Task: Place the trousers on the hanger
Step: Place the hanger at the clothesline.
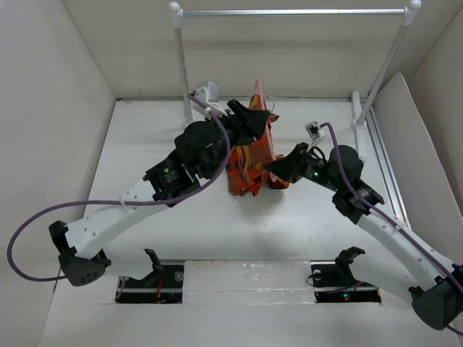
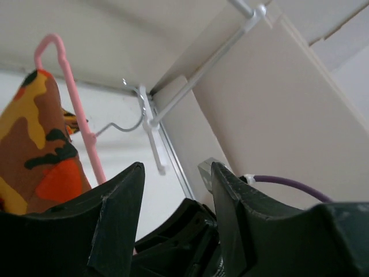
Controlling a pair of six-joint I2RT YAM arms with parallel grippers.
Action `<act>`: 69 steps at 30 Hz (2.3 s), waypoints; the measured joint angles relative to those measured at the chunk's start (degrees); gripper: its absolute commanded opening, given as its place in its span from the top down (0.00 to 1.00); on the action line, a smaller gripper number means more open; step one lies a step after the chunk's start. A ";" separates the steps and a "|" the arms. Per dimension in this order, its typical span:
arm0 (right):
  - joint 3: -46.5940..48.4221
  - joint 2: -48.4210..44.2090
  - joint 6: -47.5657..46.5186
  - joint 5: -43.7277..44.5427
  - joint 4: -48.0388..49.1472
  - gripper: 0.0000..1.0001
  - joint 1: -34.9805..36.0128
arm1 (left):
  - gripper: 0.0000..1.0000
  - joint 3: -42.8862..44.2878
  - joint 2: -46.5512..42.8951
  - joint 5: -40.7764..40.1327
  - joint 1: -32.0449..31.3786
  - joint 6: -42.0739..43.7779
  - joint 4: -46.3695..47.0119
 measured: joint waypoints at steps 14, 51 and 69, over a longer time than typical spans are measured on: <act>16.26 4.98 -8.07 -4.09 -4.63 1.00 -15.47 | 0.57 -7.43 -6.91 4.17 11.02 -2.78 -2.62; 43.50 28.85 -4.57 -7.63 9.97 1.00 -51.47 | 0.61 -19.58 -9.51 10.34 11.02 -5.70 -7.41; 39.04 32.15 -3.06 -0.61 18.14 1.00 -54.66 | 0.58 -20.33 -10.14 10.36 11.02 -5.18 -9.07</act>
